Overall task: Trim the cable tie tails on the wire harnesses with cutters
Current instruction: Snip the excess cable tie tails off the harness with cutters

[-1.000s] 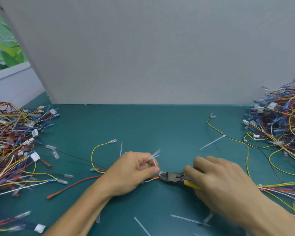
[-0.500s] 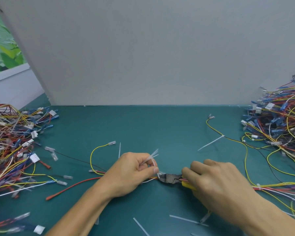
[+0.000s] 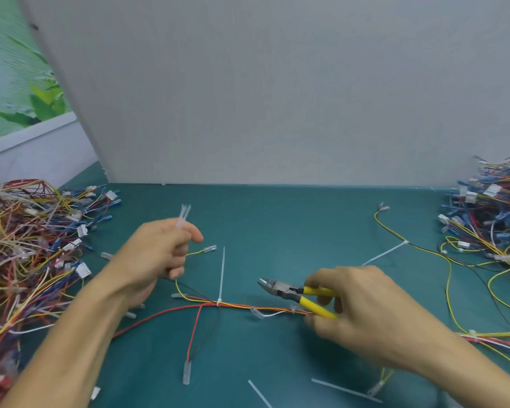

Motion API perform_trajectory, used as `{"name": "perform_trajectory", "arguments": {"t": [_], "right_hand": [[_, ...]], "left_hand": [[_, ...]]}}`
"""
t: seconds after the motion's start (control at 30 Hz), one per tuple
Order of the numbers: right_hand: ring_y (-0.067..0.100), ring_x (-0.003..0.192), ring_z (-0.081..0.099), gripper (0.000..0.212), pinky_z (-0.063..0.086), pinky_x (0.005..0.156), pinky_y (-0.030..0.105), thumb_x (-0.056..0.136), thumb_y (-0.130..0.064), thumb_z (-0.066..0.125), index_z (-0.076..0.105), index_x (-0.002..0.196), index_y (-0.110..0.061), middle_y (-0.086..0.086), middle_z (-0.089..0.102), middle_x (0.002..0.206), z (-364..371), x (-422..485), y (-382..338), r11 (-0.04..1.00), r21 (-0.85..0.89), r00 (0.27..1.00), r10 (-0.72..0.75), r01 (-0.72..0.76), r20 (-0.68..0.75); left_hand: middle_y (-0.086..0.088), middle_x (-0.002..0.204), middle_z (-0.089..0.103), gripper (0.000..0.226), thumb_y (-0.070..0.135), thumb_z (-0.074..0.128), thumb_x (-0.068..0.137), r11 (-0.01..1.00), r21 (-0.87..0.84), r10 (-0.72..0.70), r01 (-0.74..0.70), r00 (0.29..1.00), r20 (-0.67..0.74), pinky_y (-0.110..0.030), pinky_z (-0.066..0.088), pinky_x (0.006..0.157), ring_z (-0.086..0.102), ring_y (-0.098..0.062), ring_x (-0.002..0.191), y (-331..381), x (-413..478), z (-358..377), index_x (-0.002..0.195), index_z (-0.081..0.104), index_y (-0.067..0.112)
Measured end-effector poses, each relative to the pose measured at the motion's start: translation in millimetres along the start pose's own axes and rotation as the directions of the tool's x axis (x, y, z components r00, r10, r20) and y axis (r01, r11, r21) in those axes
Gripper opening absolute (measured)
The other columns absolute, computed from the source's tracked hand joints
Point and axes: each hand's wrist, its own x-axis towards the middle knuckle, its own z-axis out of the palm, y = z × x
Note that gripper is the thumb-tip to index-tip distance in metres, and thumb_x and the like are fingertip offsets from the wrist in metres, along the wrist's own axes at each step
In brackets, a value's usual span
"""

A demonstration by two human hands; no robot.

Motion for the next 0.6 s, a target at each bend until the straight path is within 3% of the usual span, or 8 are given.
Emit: {"name": "perform_trajectory", "arguments": {"t": [0.1,0.17,0.27,0.4,0.6], "right_hand": [[0.017,0.08,0.056,0.029,0.051,0.068,0.034,0.075,-0.05,0.056,0.061,0.096,-0.03,-0.003,0.061,0.083,2.3,17.6,-10.8,1.0,-0.016,0.998,-0.003,0.004,0.068],[0.022,0.075,0.056,0.027,0.051,0.062,0.036,0.074,-0.046,0.059,0.064,0.091,-0.026,0.002,0.062,0.078,2.0,30.3,-16.9,0.999,-0.031,0.993,-0.005,0.009,0.114],[0.023,0.064,0.051,0.023,0.042,0.05,0.032,0.07,-0.042,0.063,0.065,0.084,-0.024,0.0,0.056,0.066,1.6,45.4,-23.7,0.998,-0.055,0.981,0.003,0.008,0.192],[0.025,0.063,0.05,0.034,0.04,0.05,0.03,0.067,-0.051,0.065,0.067,0.081,-0.021,0.002,0.054,0.063,3.6,57.6,-29.0,0.997,-0.074,0.971,0.005,0.013,0.24],[0.021,0.058,0.047,0.037,0.035,0.045,0.026,0.068,-0.055,0.066,0.069,0.081,-0.021,-0.001,0.053,0.06,7.5,63.4,-33.0,0.996,-0.085,0.961,0.012,0.012,0.275]], "left_hand": [[0.011,0.045,0.036,0.013,0.021,0.077,0.077,0.964,0.265,-0.041,0.01,0.993,0.109,-0.022,0.03,0.041,0.031,-0.008,0.042,-10.3,-2.4,6.1,0.076,0.069,0.011],[0.011,0.043,0.036,0.025,0.035,0.08,0.066,0.919,0.394,-0.061,-0.018,0.98,0.187,-0.024,0.03,0.047,0.033,-0.008,0.043,-15.8,-4.0,12.0,0.079,0.071,0.016],[0.012,0.039,0.04,0.014,0.032,0.076,0.077,0.84,0.533,-0.033,-0.099,0.972,0.233,-0.025,0.028,0.049,0.034,-0.004,0.04,-19.7,-3.1,19.4,0.078,0.071,0.019],[0.013,0.041,0.047,0.014,0.022,0.072,0.082,0.85,0.519,-0.048,-0.083,0.971,0.234,-0.015,0.029,0.041,0.038,-0.002,0.038,-22.9,-0.3,17.9,0.07,0.068,0.017],[0.007,0.047,0.041,0.014,0.017,0.068,0.084,0.918,0.396,-0.119,0.006,0.958,0.26,-0.02,0.026,0.043,0.031,-0.014,0.041,-25.1,-0.9,13.6,0.07,0.064,0.016]]}}
